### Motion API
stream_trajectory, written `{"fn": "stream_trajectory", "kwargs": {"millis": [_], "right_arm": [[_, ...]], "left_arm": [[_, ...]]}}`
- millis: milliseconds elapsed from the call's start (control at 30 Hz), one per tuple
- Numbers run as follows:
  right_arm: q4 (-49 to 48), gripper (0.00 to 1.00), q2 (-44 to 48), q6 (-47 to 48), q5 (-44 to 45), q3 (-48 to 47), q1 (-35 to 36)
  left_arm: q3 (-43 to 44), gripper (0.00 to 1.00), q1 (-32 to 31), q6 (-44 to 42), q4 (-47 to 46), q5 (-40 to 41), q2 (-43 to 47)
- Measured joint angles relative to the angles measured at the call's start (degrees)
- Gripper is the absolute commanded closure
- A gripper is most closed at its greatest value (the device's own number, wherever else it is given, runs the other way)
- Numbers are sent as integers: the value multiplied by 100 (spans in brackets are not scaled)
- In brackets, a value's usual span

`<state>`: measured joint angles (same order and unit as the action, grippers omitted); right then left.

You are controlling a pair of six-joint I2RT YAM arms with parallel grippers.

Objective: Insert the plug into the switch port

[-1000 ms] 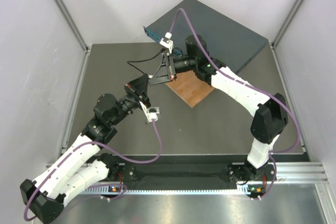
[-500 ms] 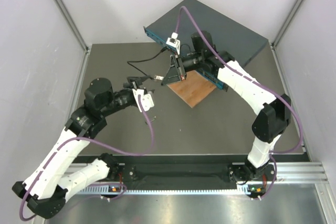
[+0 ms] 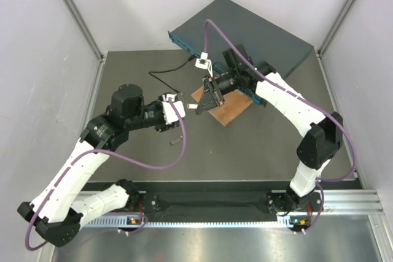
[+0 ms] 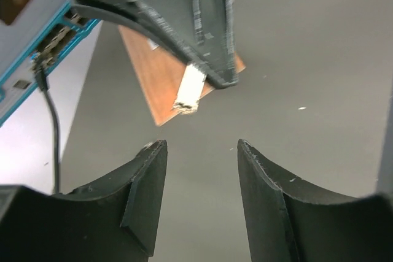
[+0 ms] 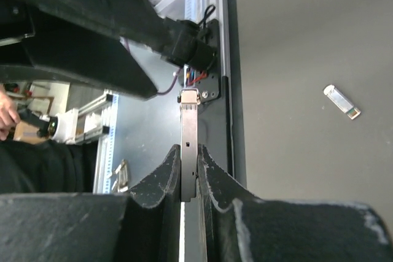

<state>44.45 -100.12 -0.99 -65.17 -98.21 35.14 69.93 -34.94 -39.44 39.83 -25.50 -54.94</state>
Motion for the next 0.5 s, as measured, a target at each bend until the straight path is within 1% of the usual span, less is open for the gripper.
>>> {"fn": "stream_trajectory", "kwargs": {"millis": [133,500], "right_arm": [[59,100,0,52,-81,144,44],[-15,100,0,-155,-208,219,168]], "left_arm": [[-170,45,2,-227,-111,238,120],[-267,47,0,-931,-153,44,-15]]}}
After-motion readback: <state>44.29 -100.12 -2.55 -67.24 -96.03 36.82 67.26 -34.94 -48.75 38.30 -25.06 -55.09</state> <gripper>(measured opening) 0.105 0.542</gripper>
